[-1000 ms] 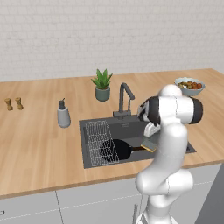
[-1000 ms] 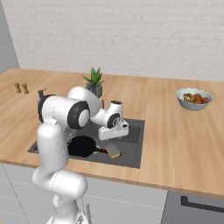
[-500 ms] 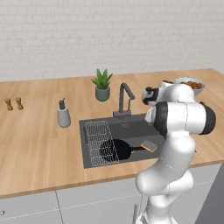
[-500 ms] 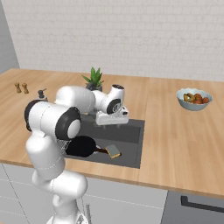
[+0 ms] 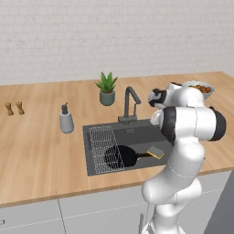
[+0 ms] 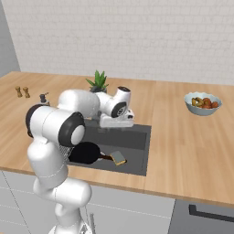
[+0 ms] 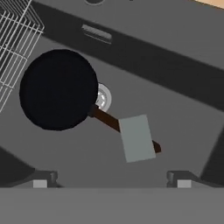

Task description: Pick the pan and sponge and place them into the sink. Then turn on the water.

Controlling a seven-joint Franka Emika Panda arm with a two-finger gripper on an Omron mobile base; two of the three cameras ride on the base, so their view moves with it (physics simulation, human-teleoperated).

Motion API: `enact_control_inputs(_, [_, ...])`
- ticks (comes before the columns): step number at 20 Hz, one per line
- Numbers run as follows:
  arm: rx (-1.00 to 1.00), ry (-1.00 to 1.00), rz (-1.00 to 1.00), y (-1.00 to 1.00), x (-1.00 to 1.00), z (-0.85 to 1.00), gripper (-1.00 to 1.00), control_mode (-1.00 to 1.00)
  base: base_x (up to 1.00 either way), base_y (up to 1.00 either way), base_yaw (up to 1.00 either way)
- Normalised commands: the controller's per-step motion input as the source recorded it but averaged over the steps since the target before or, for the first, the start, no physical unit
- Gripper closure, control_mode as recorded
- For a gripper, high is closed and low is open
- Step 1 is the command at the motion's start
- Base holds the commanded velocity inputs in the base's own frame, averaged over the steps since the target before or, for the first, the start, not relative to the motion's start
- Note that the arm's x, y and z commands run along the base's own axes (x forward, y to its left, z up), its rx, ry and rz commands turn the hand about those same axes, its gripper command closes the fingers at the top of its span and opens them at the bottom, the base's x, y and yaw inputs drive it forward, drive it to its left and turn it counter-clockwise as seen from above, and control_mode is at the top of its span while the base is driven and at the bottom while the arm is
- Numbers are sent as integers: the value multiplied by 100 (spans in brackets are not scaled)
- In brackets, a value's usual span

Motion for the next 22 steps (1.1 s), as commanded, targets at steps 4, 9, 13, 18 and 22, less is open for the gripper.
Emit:
enact_control_inputs(4, [22,-13,-17,8,36,16,-100,-100,0,0,0])
enact_control_inputs(9, [25,-7,-21,15,36,27,-100,-100,0,0,0])
enact_control_inputs(13, [24,0,-18,8,37,6,-100,-100,0,0,0])
enact_control_inputs(18, [20,0,-16,13,24,0,-100,-100,0,0,0])
enact_control_inputs(22, [13,4,-17,9,34,0,-100,-100,0,0,0])
